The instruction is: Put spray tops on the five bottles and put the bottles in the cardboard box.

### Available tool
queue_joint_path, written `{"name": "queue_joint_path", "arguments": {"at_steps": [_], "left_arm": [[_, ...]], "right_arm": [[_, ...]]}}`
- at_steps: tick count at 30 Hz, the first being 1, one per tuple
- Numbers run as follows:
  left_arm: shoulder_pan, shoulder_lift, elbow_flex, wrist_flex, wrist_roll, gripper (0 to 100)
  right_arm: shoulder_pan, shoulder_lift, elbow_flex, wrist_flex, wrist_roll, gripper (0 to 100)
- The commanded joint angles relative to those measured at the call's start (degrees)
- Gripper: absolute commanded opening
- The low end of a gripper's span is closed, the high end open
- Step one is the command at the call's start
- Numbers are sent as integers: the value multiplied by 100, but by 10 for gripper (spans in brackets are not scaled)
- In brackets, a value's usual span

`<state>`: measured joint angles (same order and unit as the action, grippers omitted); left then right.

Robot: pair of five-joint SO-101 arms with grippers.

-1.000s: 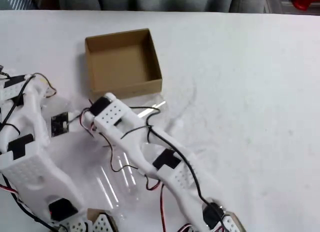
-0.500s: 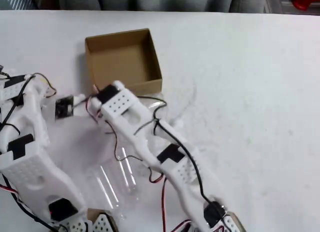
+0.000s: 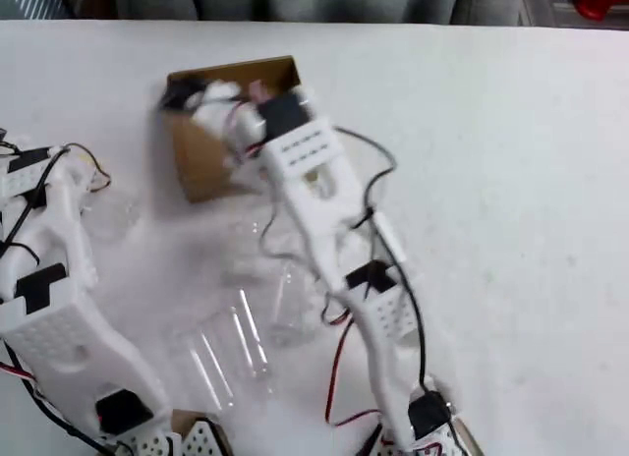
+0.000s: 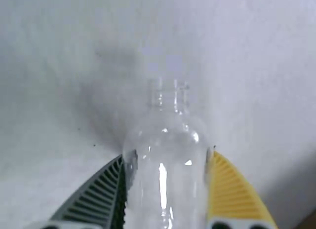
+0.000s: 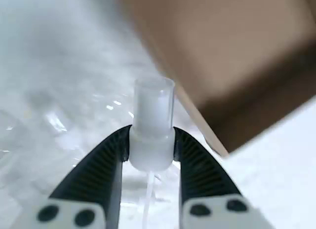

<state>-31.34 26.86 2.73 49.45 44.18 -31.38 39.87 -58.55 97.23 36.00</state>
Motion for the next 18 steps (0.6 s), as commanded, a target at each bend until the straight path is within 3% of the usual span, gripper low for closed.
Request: {"name": "queue_joint_path", "arguments": {"at_steps": [1, 14, 18], "left_arm": [[48, -22, -264, -158, -70, 24], [110, -22, -264, -158, -70, 24], [110, -22, -264, -158, -70, 24]], "right_arm": [[778, -690, 97, 180, -264, 15], [3108, -2879, 3508, 145, -237, 16], [4171, -3248, 4290, -75, -237, 16]]}}
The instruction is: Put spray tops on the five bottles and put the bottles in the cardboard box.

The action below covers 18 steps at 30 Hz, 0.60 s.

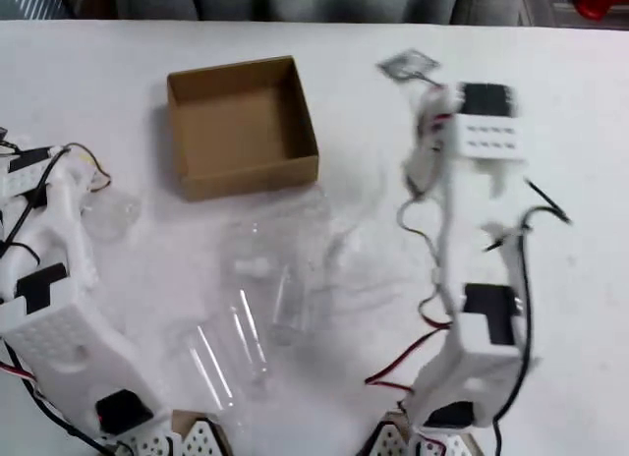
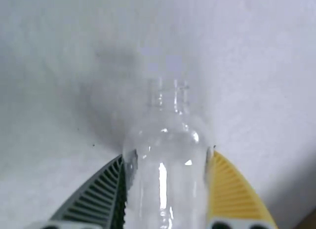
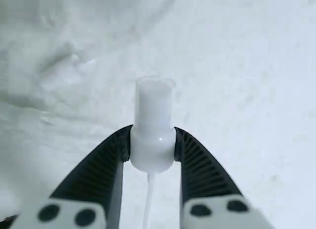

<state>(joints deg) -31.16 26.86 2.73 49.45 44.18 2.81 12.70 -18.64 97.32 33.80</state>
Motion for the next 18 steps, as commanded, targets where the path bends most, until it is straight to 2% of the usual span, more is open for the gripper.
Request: {"name": "queue_joint_path", "arguments": {"at_steps": [1, 5, 9, 18], "left_arm": [[92, -22, -264, -149, -70, 24], [92, -22, -264, -141, -70, 24], [92, -22, -264, -132, -70, 24], [101, -22, -264, -123, -70, 24]], "right_arm": [[1068, -585, 448, -215, -9, 16], [2273, -690, 1081, -857, 114, 16], [3152, -664, 1864, -1710, 1011, 16], [4295, -673, 3218, -2809, 2251, 19]]}}
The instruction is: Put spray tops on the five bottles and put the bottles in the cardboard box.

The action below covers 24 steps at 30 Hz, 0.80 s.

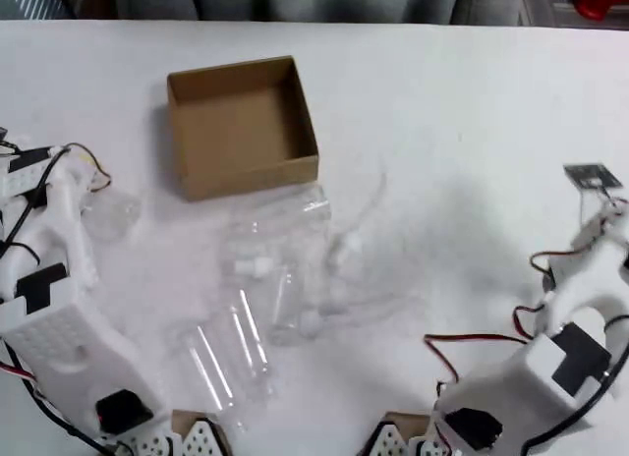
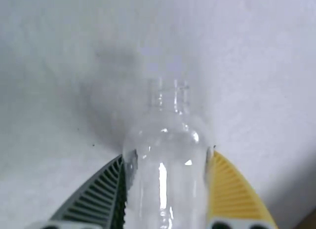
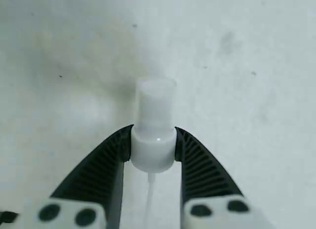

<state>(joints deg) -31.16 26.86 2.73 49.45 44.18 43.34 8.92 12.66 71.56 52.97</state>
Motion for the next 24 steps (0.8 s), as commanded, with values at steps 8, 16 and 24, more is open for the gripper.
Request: {"name": "queue_joint_path", "arguments": {"at_steps": [8, 16, 24], "left_arm": [[101, -22, -255, -114, -70, 24], [101, -22, -255, -114, -440, 24], [163, -22, -255, -114, -510, 24]], "right_arm": [[163, -277, 730, -1051, 695, 189], [40, -532, 712, -1138, 695, 244], [92, -1262, 712, -13, 695, 244]]}}
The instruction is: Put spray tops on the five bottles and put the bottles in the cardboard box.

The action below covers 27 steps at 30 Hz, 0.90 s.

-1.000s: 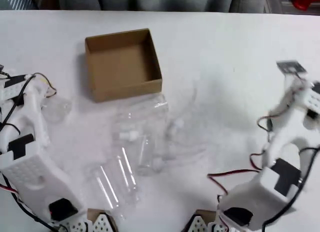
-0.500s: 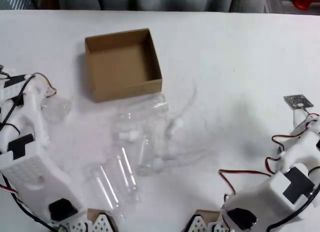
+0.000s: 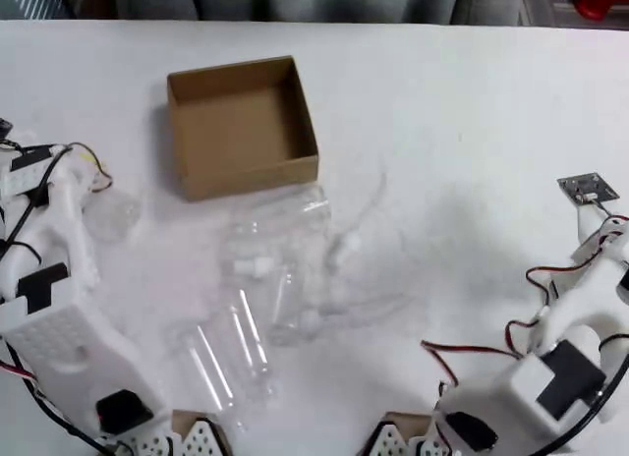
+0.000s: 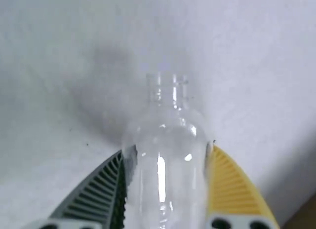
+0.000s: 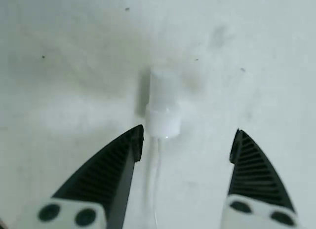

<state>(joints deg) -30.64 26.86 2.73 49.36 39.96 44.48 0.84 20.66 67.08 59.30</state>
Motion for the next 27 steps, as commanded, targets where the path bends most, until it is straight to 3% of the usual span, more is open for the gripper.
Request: {"name": "queue_joint_path", "arguments": {"at_steps": [1, 8, 15, 27], "left_arm": [[110, -22, -255, -105, -88, 24], [110, -22, -255, -105, -88, 24], [110, -22, -255, -105, -88, 24], [110, -22, -255, -105, -88, 24]], "right_arm": [[-22, -514, -79, 567, 62, 243], [-40, -611, 246, 541, 396, 108], [-22, -593, 536, -321, 580, 173], [-154, -585, 1363, -1684, 598, 173]]}}
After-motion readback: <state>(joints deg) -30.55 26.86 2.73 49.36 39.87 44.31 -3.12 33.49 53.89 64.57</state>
